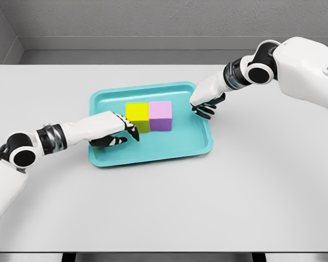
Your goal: Push two cubes
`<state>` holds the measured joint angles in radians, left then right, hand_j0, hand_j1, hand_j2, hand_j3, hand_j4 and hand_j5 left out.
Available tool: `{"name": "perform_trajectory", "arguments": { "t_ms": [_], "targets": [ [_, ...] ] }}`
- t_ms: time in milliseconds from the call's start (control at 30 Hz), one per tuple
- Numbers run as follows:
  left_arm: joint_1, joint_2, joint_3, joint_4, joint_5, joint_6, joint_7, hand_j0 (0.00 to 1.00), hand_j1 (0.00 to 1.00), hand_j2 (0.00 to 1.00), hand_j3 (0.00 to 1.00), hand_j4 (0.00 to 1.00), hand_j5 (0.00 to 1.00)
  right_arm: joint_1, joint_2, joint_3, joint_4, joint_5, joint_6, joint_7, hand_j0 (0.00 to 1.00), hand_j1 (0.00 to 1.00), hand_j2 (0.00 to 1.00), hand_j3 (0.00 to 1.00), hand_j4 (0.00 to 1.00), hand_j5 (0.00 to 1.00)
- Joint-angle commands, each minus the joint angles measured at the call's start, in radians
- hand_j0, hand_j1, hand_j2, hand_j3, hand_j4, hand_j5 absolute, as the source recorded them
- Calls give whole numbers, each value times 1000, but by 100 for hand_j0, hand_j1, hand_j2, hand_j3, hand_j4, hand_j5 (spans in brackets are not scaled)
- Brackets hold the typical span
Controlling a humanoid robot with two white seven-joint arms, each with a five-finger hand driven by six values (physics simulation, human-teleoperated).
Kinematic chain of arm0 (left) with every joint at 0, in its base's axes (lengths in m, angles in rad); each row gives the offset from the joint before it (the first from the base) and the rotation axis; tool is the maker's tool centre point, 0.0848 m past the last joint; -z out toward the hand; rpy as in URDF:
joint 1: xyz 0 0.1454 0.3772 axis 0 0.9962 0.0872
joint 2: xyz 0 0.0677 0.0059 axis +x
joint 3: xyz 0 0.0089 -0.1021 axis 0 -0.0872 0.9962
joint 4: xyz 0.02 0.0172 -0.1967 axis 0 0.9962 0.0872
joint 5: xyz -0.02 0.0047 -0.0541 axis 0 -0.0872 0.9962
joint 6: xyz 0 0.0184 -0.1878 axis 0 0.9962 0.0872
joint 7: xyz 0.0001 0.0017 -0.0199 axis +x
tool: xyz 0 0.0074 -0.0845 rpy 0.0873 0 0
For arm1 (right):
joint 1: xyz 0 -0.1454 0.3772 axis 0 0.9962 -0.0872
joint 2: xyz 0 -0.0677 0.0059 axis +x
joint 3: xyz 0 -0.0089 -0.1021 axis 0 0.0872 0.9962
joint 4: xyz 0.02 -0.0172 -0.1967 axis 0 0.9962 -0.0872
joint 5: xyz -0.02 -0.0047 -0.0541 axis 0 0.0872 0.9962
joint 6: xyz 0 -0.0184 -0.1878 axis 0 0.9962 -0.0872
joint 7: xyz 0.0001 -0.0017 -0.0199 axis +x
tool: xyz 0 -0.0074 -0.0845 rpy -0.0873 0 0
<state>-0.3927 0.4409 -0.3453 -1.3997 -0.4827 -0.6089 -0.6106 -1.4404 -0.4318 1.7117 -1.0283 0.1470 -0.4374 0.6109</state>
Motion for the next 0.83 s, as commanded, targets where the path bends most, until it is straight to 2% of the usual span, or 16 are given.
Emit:
{"name": "perform_trajectory", "arguments": {
  "t_ms": [0,100,167,267,333,367,433,467,500,533,567,600,633,800],
  "targets": [
    [0,1,-1,7,-5,-2,0,54,54,54,54,54,54,0,-4,0,0,0,0,0,17,17,17,17,17,17],
    [11,22,3,1,-2,-2,0,54,54,54,54,54,54,-3,-15,-7,0,3,-3,0,17,17,17,17,17,17],
    [14,42,11,-10,7,-2,0,54,54,54,54,54,54,-11,-54,-9,-1,3,-6,0,19,19,19,19,19,19],
    [17,61,11,-44,36,-2,0,54,54,54,54,54,54,-11,-62,-14,-1,5,-9,0,20,20,20,20,20,20],
    [15,67,11,-50,47,-2,0,54,54,54,54,54,54,-14,-105,-20,-6,5,-14,0,21,21,21,21,21,21],
    [17,79,12,-53,64,-2,0,54,54,54,54,54,54,-12,-110,-27,-6,5,-15,0,22,22,22,22,22,22],
    [18,159,20,-111,145,-2,0,54,54,54,54,54,54,-11,-128,-27,-7,5,-18,0,24,24,24,24,24,24],
    [18,200,42,-130,188,-2,0,55,55,55,55,55,55,-11,-146,-27,-7,5,-18,0,27,27,27,27,27,27],
    [20,266,55,-148,246,-2,0,61,61,61,61,61,61,-14,-163,-27,-7,5,-18,0,38,38,38,38,38,38],
    [54,320,101,-153,294,-2,0,77,77,77,77,77,77,-14,-185,-29,-6,5,-18,0,47,47,47,47,47,47],
    [97,346,164,-159,300,-2,0,100,100,100,100,100,100,-12,-202,-29,-6,5,-18,0,57,57,57,57,57,57],
    [156,374,227,-157,300,-2,0,100,100,100,100,100,100,-12,-205,-29,-6,5,-17,0,72,72,72,72,72,72],
    [167,390,236,-154,300,-2,0,100,100,100,100,100,100,-12,-208,-29,-4,5,-14,0,100,100,100,100,100,100],
    [161,375,230,-148,299,-2,0,100,100,100,100,100,100,-8,-245,-44,-6,5,-14,0,100,100,100,100,100,100]
  ]
}}
